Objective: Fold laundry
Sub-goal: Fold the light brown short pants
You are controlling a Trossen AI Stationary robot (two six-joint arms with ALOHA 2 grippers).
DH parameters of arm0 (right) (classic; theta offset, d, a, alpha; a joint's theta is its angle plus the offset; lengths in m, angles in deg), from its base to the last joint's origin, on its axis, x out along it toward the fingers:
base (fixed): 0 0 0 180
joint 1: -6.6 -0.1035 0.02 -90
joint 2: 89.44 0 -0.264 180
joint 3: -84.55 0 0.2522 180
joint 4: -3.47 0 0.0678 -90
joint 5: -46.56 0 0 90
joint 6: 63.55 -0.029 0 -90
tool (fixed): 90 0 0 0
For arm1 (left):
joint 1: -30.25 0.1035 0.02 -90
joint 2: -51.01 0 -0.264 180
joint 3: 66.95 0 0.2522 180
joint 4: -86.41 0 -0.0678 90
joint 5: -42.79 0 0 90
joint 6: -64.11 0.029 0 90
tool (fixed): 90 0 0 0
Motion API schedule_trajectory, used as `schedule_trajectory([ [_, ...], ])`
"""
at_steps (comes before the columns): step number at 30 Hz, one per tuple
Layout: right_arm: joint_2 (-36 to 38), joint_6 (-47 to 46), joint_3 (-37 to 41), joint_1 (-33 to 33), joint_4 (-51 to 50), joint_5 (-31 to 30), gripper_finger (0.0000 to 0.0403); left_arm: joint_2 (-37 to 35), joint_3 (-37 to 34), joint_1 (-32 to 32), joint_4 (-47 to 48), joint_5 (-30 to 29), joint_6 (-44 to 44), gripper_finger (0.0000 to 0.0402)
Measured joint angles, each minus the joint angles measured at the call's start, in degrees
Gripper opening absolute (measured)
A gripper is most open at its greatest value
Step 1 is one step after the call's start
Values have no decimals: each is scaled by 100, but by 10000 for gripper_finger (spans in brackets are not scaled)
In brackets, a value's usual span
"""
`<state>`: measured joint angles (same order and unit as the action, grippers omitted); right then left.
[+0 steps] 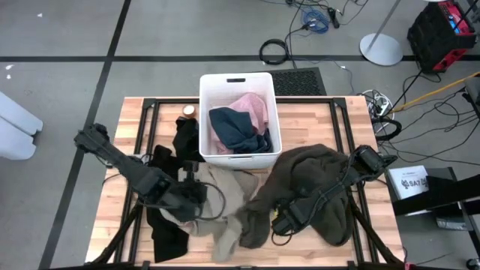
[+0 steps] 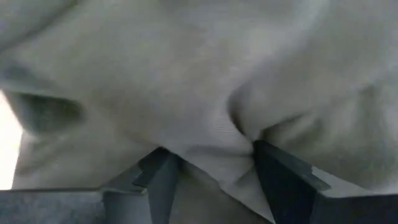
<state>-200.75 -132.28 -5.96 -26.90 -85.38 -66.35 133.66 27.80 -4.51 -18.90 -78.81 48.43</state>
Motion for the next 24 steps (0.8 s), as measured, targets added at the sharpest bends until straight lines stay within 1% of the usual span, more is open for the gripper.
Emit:
schedule_trajectory([
  [3, 0, -540, 0, 5, -462, 179, 196, -240, 412, -199, -239, -303, 362, 2],
  [6, 0, -991, 0, 15, -785, 245, 196, -540, 594, -401, -828, -416, 767, 1],
  [9, 0, -1015, -5, 15, -789, 242, 196, -820, 660, -548, -1520, -421, 1220, 1],
  [12, 0, -689, -232, 1, -811, 242, 196, -1069, 684, -628, -2001, -440, 1560, 1],
  [14, 0, -551, -567, -3, -1034, 245, 196, -1219, 688, -632, -2121, -459, 1763, 1],
  [18, 2, -168, -1620, -37, -1512, 194, 196, -1455, 687, -597, -2081, -539, 2006, 1],
  [22, 4, 207, -2708, -164, -1325, 6, 196, -1569, 686, -543, -2084, -539, 2228, 0],
  [24, 11, 554, -3078, -261, -858, -376, 196, -1588, 688, -538, -2086, -537, 2223, 0],
])
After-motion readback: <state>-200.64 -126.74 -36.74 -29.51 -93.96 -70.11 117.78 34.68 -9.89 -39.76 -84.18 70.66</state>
